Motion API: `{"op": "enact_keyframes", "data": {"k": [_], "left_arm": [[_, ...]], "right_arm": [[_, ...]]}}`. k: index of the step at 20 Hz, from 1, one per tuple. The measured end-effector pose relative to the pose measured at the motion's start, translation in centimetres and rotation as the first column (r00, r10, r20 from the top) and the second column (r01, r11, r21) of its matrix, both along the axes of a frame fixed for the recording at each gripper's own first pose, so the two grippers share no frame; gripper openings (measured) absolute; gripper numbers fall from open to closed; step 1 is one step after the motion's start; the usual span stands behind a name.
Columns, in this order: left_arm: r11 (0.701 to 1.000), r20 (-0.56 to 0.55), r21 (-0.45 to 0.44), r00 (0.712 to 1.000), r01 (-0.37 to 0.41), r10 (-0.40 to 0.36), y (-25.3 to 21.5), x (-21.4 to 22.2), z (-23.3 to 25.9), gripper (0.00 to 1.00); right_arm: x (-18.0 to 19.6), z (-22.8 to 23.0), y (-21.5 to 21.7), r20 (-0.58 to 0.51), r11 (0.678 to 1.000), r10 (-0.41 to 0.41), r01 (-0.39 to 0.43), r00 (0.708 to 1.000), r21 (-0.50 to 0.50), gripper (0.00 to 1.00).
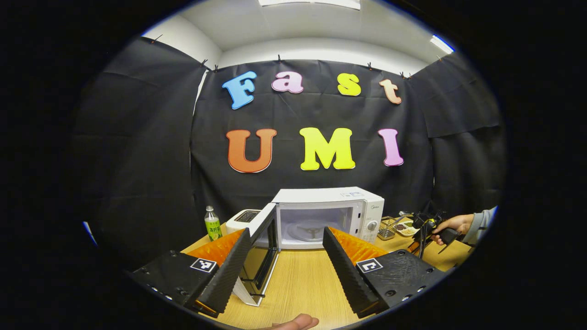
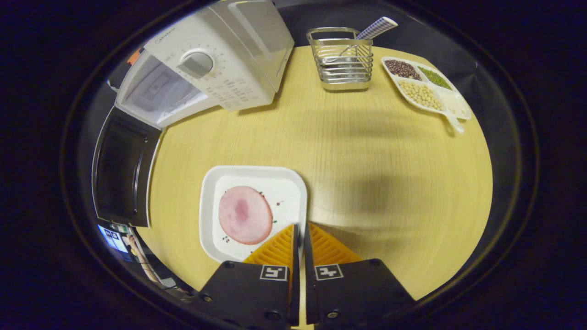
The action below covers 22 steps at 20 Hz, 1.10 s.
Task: Open the microwave oven with the left hand, put the food in, and close the microwave oven.
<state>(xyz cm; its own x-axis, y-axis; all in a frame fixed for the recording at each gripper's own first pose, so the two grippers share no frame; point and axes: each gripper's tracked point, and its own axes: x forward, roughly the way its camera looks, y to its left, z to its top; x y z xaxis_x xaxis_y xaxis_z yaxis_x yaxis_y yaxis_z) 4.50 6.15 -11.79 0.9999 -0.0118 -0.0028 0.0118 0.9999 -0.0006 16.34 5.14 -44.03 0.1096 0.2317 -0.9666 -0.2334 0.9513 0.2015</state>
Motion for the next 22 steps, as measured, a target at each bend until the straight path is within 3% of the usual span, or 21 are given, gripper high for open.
{"op": "enact_keyframes", "data": {"k": [2, 8, 13, 14, 16, 22], "left_arm": [[1.0, 0.003, -0.005, 1.0, 0.004, -0.004, 0.0, -0.1, 0.0, 0.94], [1.0, 0.015, -0.01, 1.0, 0.02, -0.02, 0.0, -0.7, 0.4, 0.95], [0.999, 0.029, -0.019, 0.999, 0.026, -0.025, 0.8, -1.4, 0.5, 0.94], [0.999, 0.028, -0.021, 0.999, 0.025, -0.024, 1.0, -1.5, 0.4, 0.95], [0.999, 0.028, -0.022, 0.999, 0.026, -0.025, 1.3, -1.8, 0.1, 0.94], [1.0, 0.021, -0.024, 1.0, 0.01, -0.009, 3.1, -2.8, -0.8, 0.95]], "right_arm": [[0.4, 0.3, 0.4, -0.031, 0.999, 0.01, -0.009, 0.999, 0.04, 0.04], [-1.6, 0.2, 1.7, -0.139, 0.978, -0.075, 0.1, 0.987, 0.182, 0.04], [-1.0, 0.3, 2.9, -0.107, 0.954, -0.101, 0.127, 0.989, 0.272, 0.04], [-0.9, 0.5, 3.4, -0.106, 0.949, -0.095, 0.122, 0.99, 0.291, 0.0], [-0.9, 1.0, 4.3, -0.091, 0.938, -0.109, 0.132, 0.99, 0.322, 0.04], [-0.5, 2.3, 10.0, -0.062, 0.906, -0.186, 0.196, 0.981, 0.375, 0.04]]}}
